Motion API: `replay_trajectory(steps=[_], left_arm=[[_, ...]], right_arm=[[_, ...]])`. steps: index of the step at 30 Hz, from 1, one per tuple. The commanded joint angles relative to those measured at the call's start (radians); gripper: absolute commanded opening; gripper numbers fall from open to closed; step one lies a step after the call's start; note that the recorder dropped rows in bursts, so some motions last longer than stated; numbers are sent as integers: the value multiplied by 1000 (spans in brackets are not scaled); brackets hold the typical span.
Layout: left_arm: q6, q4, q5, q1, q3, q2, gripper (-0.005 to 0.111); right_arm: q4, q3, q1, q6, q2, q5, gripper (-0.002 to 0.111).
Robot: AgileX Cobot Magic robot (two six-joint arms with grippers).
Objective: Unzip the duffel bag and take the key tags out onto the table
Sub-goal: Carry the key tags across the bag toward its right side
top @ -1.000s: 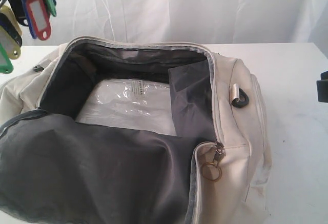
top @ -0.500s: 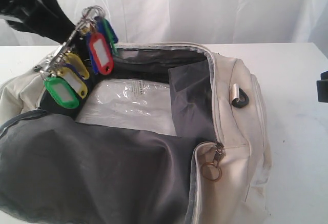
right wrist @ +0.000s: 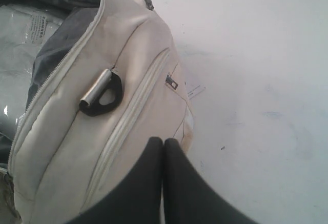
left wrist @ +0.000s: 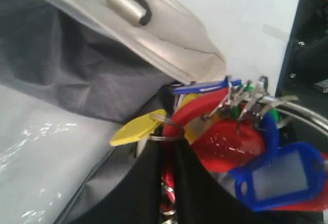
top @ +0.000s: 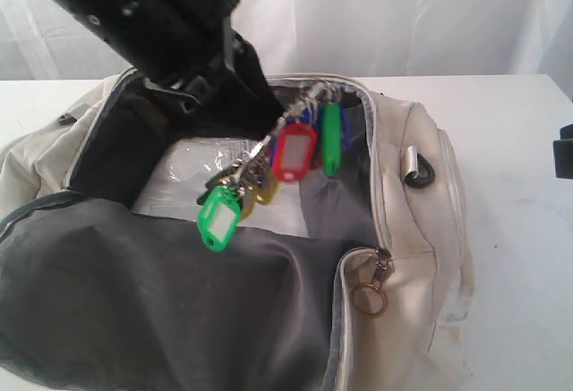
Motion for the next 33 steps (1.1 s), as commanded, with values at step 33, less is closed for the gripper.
replay_trajectory(steps=[33], left_arm=[[-239, 247, -39, -389, -816, 699, 0]], right_arm=[[-514, -119, 0, 409, -448, 149, 0]])
